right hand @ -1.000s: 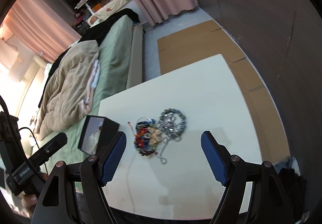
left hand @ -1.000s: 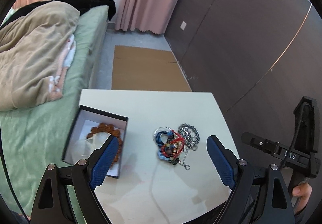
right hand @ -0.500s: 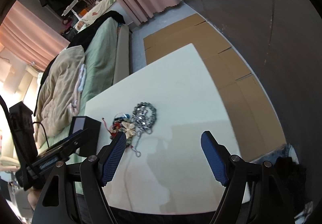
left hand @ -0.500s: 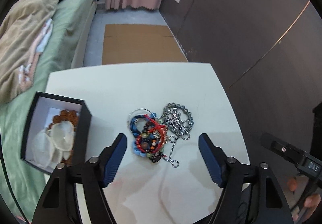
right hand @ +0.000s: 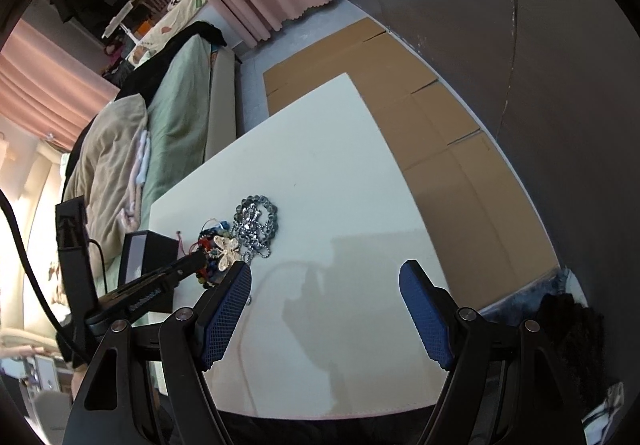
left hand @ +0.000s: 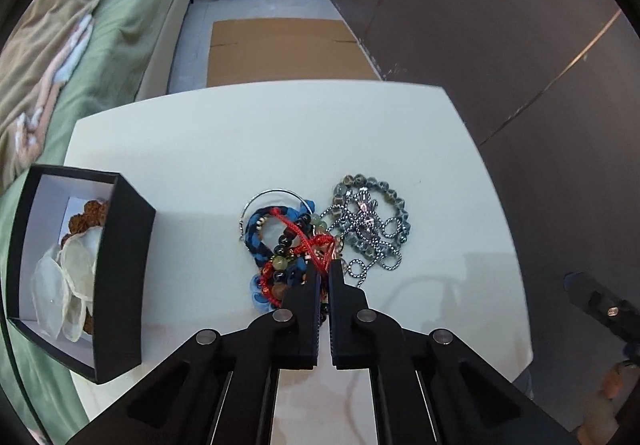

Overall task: Organize jewelry
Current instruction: 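Grasp the red string bracelet from the pile with the left tool, then carry the red bracelet into the black box with the left tool while the right tool grasps the gold charm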

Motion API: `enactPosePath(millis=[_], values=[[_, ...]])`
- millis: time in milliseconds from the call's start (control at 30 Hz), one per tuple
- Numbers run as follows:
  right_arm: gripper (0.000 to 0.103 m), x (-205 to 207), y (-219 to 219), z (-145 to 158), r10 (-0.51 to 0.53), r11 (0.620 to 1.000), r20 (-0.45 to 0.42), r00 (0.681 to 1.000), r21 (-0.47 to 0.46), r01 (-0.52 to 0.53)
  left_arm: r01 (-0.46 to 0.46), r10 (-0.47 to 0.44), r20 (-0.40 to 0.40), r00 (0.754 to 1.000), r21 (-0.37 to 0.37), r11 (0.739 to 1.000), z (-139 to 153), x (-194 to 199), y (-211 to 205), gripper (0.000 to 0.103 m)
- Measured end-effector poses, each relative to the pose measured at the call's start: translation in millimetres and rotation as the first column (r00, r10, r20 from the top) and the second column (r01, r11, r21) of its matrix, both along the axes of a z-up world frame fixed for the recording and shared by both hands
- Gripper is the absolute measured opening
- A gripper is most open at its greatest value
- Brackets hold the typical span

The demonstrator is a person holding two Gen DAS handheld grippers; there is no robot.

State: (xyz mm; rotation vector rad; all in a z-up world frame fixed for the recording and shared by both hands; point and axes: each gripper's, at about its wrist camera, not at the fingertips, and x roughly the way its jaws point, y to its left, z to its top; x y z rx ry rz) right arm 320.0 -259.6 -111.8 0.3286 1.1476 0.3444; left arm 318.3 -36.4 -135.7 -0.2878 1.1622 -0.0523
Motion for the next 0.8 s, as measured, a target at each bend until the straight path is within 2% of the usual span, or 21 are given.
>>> enactPosePath(millis=[133, 333, 500, 700, 800], values=[[0.077, 4, 12, -2, 0.021, 1.000, 0.002, 1.000, 0.011, -0.021, -0.023, 0.025, 0.032, 0.999, -0.049, 0.999, 21, -7, 15, 0.002], [0.076, 13, 42, -10, 0.072, 0.996, -0.017, 0.997, 0.052, -0.071, -0.037, 0.045, 0.109, 0.993, -0.070, 0.997, 56, -19, 32, 0.002], [0.052, 18, 72, -17, 0.141, 0.987, -0.041, 0.989, 0.077, -0.137, -0.065, 0.074, 0.145, 0.987, -0.070, 0.995, 71, -27, 45, 0.002], [0.034, 24, 106, -29, 0.224, 0.973, -0.076, 0.972, 0.076, -0.218, -0.108, 0.118, 0.166, 0.979, -0.072, 0.992, 79, -42, 66, 0.002], [0.028, 30, 121, -37, 0.257, 0.966, -0.094, 0.962, 0.058, -0.253, -0.140, 0.151, 0.157, 0.976, -0.077, 0.987, 77, -48, 79, 0.002]])
